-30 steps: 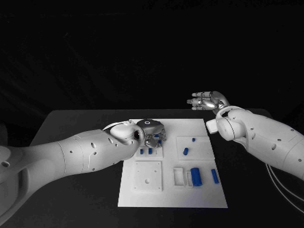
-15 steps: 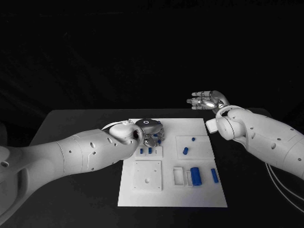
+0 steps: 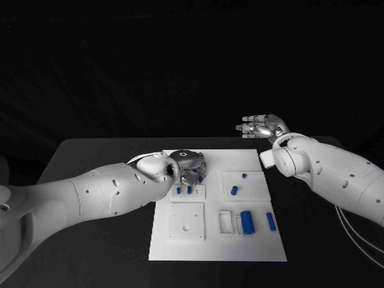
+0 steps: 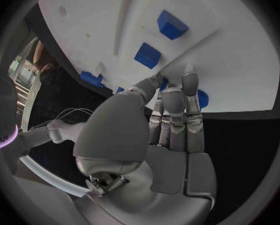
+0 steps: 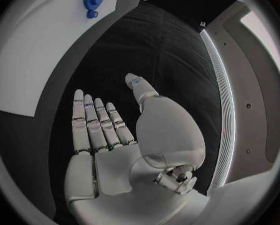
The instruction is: Assemble the parts on the task board
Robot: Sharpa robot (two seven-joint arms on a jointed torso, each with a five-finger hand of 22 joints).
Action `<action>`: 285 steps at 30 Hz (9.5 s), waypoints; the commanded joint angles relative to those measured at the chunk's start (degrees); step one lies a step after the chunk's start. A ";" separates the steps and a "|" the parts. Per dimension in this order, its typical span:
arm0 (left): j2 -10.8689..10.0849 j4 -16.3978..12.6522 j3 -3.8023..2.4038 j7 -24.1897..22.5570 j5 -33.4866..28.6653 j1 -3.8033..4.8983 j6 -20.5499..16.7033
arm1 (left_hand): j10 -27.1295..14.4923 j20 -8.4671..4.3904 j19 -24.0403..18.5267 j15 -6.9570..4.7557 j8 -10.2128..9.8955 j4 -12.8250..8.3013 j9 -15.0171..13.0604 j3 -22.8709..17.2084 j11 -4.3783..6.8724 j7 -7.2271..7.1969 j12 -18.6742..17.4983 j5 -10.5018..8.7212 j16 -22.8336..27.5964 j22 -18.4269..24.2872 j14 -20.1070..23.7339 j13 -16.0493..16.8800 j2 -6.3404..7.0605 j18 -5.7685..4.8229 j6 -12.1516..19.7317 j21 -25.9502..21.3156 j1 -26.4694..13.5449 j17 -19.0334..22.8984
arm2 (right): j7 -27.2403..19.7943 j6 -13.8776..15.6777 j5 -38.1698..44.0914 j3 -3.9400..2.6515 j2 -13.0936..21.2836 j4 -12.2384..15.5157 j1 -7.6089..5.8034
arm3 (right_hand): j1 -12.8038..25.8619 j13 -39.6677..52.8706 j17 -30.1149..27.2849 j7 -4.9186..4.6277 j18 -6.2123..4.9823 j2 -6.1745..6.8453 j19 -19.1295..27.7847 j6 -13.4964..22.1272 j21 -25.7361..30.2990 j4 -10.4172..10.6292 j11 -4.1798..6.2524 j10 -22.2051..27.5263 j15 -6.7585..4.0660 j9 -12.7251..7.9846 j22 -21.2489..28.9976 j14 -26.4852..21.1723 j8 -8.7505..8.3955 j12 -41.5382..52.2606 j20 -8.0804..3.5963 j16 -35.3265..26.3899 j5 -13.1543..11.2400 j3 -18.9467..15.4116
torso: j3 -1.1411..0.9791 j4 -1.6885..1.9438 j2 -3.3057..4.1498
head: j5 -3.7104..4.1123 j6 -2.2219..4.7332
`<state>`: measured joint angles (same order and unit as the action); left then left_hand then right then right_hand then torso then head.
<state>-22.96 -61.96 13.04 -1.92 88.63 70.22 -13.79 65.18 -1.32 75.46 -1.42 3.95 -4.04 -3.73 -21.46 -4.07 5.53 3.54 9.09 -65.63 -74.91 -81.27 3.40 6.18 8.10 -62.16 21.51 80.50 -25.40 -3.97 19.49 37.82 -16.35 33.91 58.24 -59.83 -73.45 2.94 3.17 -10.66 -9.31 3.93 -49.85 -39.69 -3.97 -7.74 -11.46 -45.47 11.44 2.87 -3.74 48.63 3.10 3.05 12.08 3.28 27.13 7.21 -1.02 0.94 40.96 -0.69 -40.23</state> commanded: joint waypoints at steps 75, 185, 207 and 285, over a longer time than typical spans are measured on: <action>-12.79 -10.82 -5.16 1.07 -5.99 -1.36 -3.15 | 7.08 0.07 -1.07 -0.13 -0.36 -1.74 0.01 1.57 1.08 0.16 -0.21 -0.02 -0.54 -1.11 -0.09 0.00 -3.15 1.04 -5.30 2.87 0.38 0.98 | -0.61 -1.01 0.58 -0.01 1.21 0.43 0.02 | 0.40 -0.07 -0.08 -1.09 0.90 0.05 0.31 -0.20 -0.01 0.34 0.10 -0.27 -0.14 -0.03 0.05 -0.07 -0.24 -0.19 -0.06 -0.21 0.32 -0.15 | 0.00 -0.10 0.05 | -0.51 -0.08; -14.89 -8.05 -5.86 0.02 -12.01 -2.89 -7.02 | -6.25 0.90 -1.00 1.87 -0.60 -1.95 0.35 6.30 -2.85 -0.22 -0.24 0.82 1.21 0.87 1.08 -0.13 0.77 1.56 8.18 -4.83 3.93 1.69 | 1.92 -12.41 41.02 -0.03 11.00 13.08 3.81 | 2.94 0.50 16.99 4.69 2.11 -1.15 -34.85 -26.54 -17.97 -8.17 8.85 -28.83 -13.89 1.08 -7.02 37.25 0.48 0.23 -15.67 19.40 -2.49 7.87 | 0.02 -0.12 -0.08 | 0.81 0.77; -19.37 -11.22 -7.58 -13.58 -66.30 -1.56 -11.69 | -3.89 0.13 -2.80 1.07 -0.23 1.52 0.05 10.46 -1.96 1.91 0.08 -0.51 29.76 12.42 0.42 -0.05 -0.82 -2.66 1.22 -16.91 -1.86 10.49 | 15.78 -7.33 66.74 0.07 12.94 23.17 8.97 | 3.77 0.55 32.84 4.69 1.75 6.09 -32.50 -26.38 -31.93 -3.58 8.05 -25.37 -13.78 1.14 -22.15 35.28 0.54 0.38 -15.78 36.40 -18.87 22.65 | 0.99 -0.19 -0.43 | 2.71 0.46; -19.29 -10.63 -7.64 -14.37 -68.76 -1.11 -7.92 | -3.92 -0.35 -0.52 0.80 -0.27 2.11 0.06 16.37 -1.89 1.93 0.10 -0.52 34.30 20.49 -2.24 -0.05 -2.83 -3.18 1.31 -16.21 -0.38 4.52 | 21.09 -2.35 68.55 1.39 9.30 21.10 9.93 | 3.15 0.85 31.81 6.57 2.49 2.69 -31.98 -33.75 -33.49 -4.27 10.90 -34.39 -15.77 2.87 -44.94 34.68 0.60 0.47 -17.71 41.28 -22.10 31.40 | 1.41 -0.09 -0.97 | 2.68 -0.63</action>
<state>-42.49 -72.88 5.46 -15.43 20.25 69.00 -22.63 61.41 -1.63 74.55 -0.61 3.98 -1.52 -3.68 -5.02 -6.03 7.46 3.69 8.48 -31.02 -54.37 -83.32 3.36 3.87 5.74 -60.99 5.10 80.33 -20.83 17.67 15.58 108.25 -14.74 43.11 79.13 -49.79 -70.25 3.86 35.06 -4.12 -5.82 7.07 -81.48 -73.15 -37.65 -11.88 -0.61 -79.47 -3.90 5.48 -48.60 83.41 3.54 3.34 -5.44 44.26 5.10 38.51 0.34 0.85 40.13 1.94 -40.95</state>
